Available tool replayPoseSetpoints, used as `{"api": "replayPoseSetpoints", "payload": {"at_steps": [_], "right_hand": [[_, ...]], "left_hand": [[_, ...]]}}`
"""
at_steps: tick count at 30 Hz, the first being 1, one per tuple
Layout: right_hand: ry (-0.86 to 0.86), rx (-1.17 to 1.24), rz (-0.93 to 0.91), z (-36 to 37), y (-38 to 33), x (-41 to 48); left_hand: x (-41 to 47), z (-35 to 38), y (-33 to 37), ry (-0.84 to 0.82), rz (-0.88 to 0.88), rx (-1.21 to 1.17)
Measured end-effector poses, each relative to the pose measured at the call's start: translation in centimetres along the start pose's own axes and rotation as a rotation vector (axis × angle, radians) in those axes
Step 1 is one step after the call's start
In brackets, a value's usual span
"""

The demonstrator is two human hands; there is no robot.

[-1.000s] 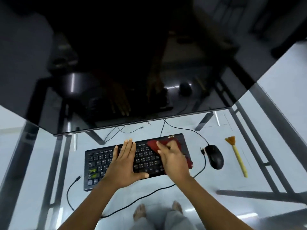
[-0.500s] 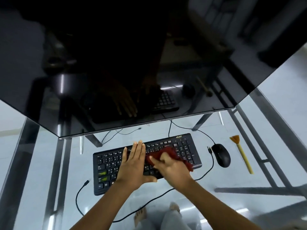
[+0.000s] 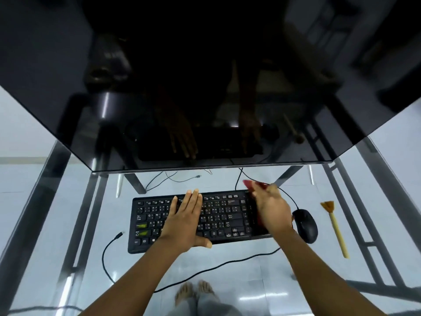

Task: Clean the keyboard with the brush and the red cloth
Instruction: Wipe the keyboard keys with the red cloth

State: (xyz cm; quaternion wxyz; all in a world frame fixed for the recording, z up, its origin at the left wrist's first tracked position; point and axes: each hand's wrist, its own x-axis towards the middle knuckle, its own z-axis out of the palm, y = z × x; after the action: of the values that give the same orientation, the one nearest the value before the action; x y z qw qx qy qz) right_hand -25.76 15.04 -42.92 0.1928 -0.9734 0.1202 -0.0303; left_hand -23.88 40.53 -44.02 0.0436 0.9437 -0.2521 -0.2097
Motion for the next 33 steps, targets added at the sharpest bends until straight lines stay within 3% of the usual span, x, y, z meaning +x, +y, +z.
{"api": "replayPoseSetpoints", "payload": {"at_steps": [1, 3, 4, 6, 8, 12, 14, 16, 18, 22, 23, 24, 27, 28, 33], "right_hand": [[0.072, 0.029, 0.031, 0.3, -0.5, 0.0], [0.091, -0.101, -0.086, 1.8, -2.8, -1.4], [0.055, -0.126, -0.234, 2.8, -4.1, -2.5], [-0.175, -0.118, -0.456, 4.2, -4.6, -4.6], [-0.169, -0.252, -0.568, 2.6, -2.7, -2.4], [0.035, -0.229, -0.151, 0.0, 0.8, 1.9], [0.001, -0.146, -0.222, 2.0, -0.9, -0.5], [-0.167, -0.130, -0.439, 3.3, -2.5, -3.7], [-0.147, -0.204, -0.563, 2.5, -1.2, -2.6], [0.057, -0.184, -0.096, 0.2, 1.5, 1.2], [0.085, -0.154, -0.094, 1.0, 0.8, 0.4], [0.070, -0.153, -0.154, 2.0, -0.5, -0.9], [-0.195, -0.164, -0.548, 3.7, -2.7, -5.5], [-0.198, -0.192, -0.610, 3.3, -1.9, -5.5], [0.054, -0.040, -0.220, 0.5, 2.3, -2.8]], "left_hand": [[-0.1, 0.0, -0.2, 0.006, -0.008, 0.004], [-0.6, 0.2, -0.5, 0.025, -0.016, -0.004], [-0.8, 0.3, -0.5, 0.032, -0.014, -0.013], [-0.8, 0.5, -0.4, 0.066, -0.004, -0.024], [-0.3, 0.3, 0.0, 0.086, 0.002, -0.029], [-0.1, 0.3, 0.2, 0.077, -0.001, -0.013], [-0.8, 0.9, 0.2, 0.065, -0.014, -0.022], [-0.9, 0.9, 0.3, 0.068, -0.024, -0.032], [-0.2, 0.4, 0.2, 0.085, -0.021, -0.033], [0.1, 0.4, 0.3, 0.071, -0.005, -0.015], [0.0, 0.6, 0.3, 0.073, -0.011, -0.011], [-0.2, 0.7, 0.3, 0.073, -0.016, -0.008], [-0.2, 0.6, 0.4, 0.074, -0.023, -0.005], [-0.1, 0.6, 0.5, 0.074, -0.022, -0.007], [0.0, 0.1, 0.7, 0.053, -0.016, -0.001]]}}
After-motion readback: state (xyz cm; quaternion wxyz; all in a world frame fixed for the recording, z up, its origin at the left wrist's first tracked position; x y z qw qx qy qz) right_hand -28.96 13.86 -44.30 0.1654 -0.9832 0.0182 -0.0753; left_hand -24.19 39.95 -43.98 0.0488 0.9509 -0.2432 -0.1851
